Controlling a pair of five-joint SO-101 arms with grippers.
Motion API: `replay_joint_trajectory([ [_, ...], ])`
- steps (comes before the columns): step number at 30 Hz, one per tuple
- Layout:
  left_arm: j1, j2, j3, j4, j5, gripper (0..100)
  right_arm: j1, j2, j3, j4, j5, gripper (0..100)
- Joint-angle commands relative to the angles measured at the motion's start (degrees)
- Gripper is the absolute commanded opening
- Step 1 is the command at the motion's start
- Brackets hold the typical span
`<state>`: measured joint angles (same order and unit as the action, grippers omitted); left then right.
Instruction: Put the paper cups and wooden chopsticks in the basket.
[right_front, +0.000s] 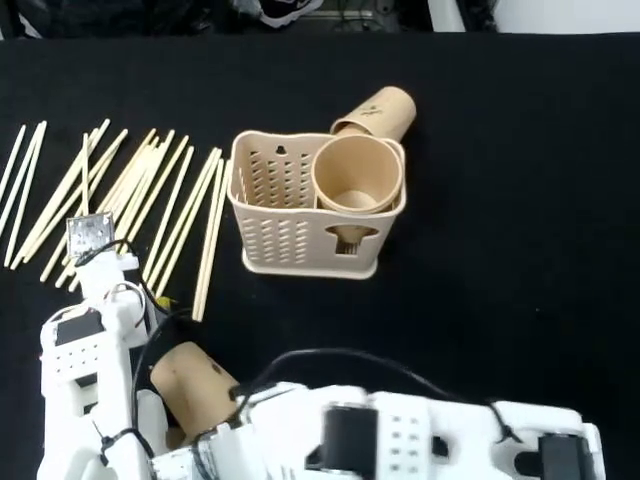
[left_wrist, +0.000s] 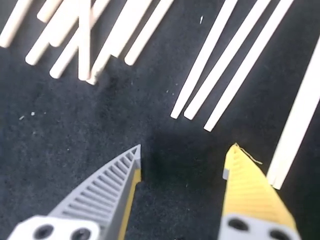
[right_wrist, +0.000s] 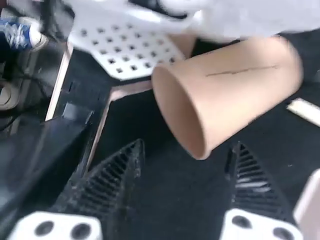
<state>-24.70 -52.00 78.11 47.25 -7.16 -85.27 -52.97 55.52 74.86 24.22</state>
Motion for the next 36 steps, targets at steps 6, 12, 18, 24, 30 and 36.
replay_joint_trajectory([
  [6, 0.13, -0.7, -0.66, -0.7, 0.62, 26, 4.84, 1.36, 6.73, -15.74, 1.41, 26.8],
  [12, 0.13, -0.7, -0.66, -0.7, 0.62, 26, 14.15, 0.84, 6.73, -18.73, 1.49, 0.6],
  [18, 0.31, -0.7, -0.57, -0.7, 0.62, 26, 17.14, -6.46, 4.44, -11.78, 5.45, 1.1],
  [24, 0.4, -0.7, -0.57, -0.7, 0.62, 26, 21.63, -16.04, -5.49, 3.6, 5.98, 1.1],
  [30, 0.4, -0.7, -0.48, -0.7, 0.62, 26, 35.78, -17.45, -18.59, 9.67, 12.13, 1.1],
  [36, 0.4, -0.7, -0.48, -0.7, 0.62, 26, 37.01, -10.68, -45.76, 20.22, 11.96, 1.1],
])
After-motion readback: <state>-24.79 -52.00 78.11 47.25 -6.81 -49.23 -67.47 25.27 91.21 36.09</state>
